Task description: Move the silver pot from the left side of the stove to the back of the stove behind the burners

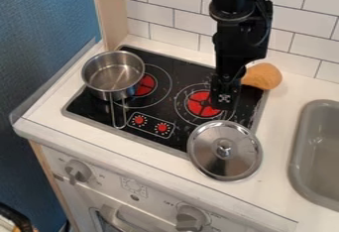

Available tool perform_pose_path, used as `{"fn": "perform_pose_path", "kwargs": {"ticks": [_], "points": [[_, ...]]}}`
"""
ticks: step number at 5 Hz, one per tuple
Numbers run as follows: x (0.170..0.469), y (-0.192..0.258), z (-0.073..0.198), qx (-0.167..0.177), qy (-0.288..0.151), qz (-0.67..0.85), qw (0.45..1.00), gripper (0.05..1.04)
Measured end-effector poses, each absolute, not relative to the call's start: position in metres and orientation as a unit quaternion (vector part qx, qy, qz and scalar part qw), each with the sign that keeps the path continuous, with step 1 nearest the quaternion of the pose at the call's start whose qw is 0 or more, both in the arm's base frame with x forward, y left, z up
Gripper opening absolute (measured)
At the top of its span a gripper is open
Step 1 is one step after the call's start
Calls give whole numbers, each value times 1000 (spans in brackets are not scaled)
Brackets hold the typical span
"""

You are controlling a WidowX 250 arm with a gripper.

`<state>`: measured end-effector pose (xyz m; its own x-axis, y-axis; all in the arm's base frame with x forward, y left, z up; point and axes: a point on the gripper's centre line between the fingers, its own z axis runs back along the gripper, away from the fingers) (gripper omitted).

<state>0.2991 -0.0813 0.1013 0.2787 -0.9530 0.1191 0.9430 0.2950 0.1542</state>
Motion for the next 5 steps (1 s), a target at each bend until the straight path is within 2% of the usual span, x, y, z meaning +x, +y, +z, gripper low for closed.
{"fn": "perform_pose_path", "kwargs": {"ticks": [1,3,5], "points": [[297,-81,93,21,-82,-593,801,1001],[305,-44,92,63,-69,-531,843,1001],[313,25,93,104,-69,-404,906,1001]]}}
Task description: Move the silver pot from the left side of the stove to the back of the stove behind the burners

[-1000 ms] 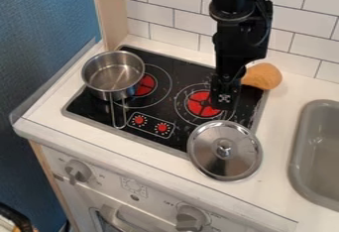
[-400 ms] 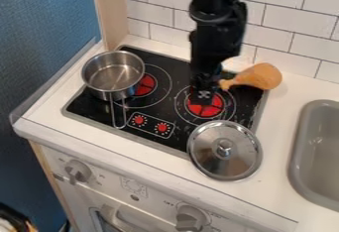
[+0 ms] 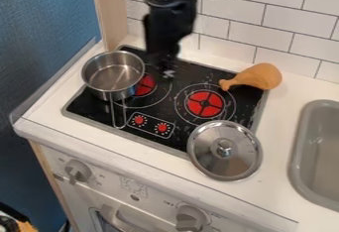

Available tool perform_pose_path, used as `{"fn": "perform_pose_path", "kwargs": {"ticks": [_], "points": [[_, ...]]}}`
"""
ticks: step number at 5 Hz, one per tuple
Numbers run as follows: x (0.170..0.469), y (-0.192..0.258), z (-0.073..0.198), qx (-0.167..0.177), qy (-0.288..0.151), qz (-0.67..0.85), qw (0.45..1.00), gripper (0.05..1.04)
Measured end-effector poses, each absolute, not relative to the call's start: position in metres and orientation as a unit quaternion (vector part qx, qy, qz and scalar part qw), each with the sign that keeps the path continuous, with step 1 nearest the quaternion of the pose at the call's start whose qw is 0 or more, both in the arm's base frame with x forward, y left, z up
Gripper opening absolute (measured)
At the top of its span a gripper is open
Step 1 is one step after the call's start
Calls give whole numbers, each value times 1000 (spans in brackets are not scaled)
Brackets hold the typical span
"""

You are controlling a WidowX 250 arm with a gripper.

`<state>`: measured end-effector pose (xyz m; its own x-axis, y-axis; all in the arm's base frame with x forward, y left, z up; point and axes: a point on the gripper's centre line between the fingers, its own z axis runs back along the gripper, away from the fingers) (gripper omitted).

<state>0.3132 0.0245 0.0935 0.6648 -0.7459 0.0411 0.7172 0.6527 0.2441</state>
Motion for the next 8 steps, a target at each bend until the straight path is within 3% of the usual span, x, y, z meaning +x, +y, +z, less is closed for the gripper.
{"fn": "perform_pose_path", "kwargs": {"ticks": [2,5,7,8], "points": [[316,59,59,109,-23,-323,940,1000],[313,89,24,113,3,-265,958,965],[313,87,21,111,-3,-275,955,382],[311,86,20,110,0,-274,955,164]]}}
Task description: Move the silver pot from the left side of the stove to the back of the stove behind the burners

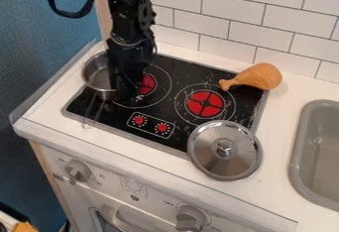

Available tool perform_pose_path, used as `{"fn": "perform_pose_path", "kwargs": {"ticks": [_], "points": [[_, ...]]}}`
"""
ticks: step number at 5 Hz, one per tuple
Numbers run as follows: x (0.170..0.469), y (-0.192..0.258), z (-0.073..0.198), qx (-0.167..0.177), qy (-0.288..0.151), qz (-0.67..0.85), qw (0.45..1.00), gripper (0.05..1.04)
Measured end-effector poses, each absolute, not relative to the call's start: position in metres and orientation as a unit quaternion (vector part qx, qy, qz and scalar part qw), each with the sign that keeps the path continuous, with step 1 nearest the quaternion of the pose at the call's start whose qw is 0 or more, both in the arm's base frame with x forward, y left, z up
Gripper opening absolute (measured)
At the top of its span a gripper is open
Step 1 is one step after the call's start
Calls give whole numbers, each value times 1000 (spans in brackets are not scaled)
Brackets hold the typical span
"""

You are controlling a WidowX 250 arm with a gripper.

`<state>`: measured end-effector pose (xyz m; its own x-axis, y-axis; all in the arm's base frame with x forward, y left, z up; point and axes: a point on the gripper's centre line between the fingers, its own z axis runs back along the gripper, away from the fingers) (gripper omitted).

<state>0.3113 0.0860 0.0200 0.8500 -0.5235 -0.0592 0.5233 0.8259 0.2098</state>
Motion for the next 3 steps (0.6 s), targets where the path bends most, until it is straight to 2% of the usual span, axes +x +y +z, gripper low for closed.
{"fn": "perform_pose_path", "kwargs": {"ticks": [1,2,3], "points": [[310,88,20,117,2,-272,955,76],[308,93,24,136,0,-278,951,67],[308,96,36,140,-10,-284,948,67]]}}
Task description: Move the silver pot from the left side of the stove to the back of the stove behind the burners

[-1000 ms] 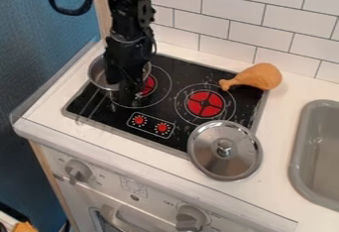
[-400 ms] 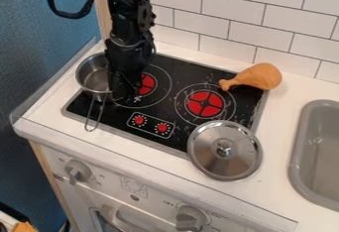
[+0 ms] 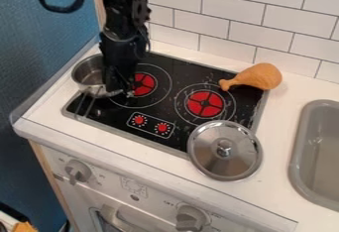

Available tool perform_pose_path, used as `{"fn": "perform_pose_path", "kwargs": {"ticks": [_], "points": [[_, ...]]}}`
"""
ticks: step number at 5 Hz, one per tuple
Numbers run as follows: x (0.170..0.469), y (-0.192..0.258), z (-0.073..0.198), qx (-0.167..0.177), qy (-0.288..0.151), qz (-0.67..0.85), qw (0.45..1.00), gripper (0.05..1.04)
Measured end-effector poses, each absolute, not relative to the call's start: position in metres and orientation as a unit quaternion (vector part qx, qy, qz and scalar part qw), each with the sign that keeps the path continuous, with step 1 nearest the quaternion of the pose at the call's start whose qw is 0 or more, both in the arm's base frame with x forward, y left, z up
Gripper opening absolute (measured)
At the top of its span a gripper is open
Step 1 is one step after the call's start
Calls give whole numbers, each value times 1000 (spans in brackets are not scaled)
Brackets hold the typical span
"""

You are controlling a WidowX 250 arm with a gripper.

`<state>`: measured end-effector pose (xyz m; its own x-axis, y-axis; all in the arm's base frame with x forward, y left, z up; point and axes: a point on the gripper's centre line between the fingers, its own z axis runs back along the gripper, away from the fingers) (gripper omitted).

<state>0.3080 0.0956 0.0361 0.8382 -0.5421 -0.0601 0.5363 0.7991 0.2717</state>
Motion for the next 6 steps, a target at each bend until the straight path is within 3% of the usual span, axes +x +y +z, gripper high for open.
{"fn": "perform_pose_path", "kwargs": {"ticks": [2,3,5,6], "points": [[319,90,81,144,-48,-313,938,62],[330,63,87,143,-62,-361,919,62],[358,32,75,177,-64,-410,892,62],[373,30,58,167,-55,-414,893,62]]}}
